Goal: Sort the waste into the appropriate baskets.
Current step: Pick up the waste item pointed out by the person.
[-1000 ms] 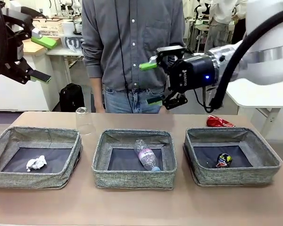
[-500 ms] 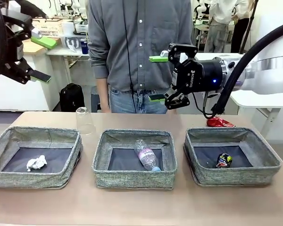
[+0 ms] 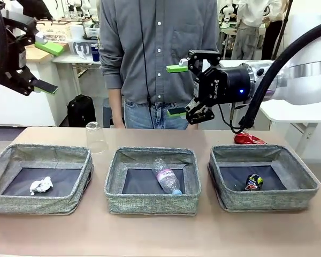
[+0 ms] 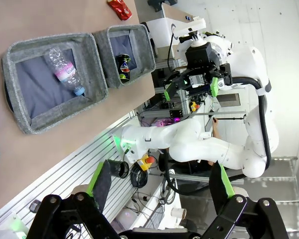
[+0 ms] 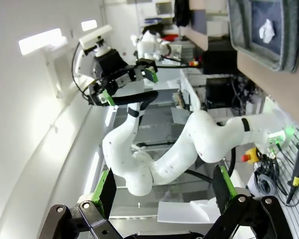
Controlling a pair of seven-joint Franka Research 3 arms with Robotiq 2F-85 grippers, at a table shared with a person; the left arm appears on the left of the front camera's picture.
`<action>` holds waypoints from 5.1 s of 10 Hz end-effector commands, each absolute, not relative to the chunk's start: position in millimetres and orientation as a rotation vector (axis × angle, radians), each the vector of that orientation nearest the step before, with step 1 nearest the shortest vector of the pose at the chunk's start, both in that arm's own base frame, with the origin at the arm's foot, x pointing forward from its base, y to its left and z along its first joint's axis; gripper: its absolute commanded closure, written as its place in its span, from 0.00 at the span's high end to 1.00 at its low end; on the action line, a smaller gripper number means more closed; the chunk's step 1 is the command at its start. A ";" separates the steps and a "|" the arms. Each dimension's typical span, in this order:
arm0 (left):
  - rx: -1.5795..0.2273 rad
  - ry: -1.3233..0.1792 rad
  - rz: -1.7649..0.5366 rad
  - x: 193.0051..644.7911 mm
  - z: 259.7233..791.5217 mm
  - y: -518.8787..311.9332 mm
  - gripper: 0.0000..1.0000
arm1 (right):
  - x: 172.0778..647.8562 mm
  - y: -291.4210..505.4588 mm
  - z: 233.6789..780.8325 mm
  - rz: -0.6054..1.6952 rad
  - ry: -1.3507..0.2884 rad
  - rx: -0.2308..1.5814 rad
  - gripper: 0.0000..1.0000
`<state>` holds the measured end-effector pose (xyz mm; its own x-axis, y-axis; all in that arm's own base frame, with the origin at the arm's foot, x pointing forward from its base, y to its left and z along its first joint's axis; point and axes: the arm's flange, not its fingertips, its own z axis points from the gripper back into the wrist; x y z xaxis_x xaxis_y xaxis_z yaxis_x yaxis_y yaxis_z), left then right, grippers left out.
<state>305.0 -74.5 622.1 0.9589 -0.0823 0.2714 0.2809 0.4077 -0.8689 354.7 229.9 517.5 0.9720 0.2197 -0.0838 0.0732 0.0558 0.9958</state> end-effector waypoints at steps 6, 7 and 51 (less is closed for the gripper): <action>-1.149 -0.209 -0.251 304.8 622.4 -75.2 1.00 | 355.7 229.6 522.6 0.105 0.234 1.502 1.00; -1.149 -0.209 -0.251 304.8 622.4 -75.2 1.00 | 355.7 229.6 522.6 0.105 0.234 1.502 1.00; -0.896 -1.112 -1.352 603.8 333.3 69.9 1.00 | 355.7 229.6 522.6 0.105 0.234 1.502 1.00</action>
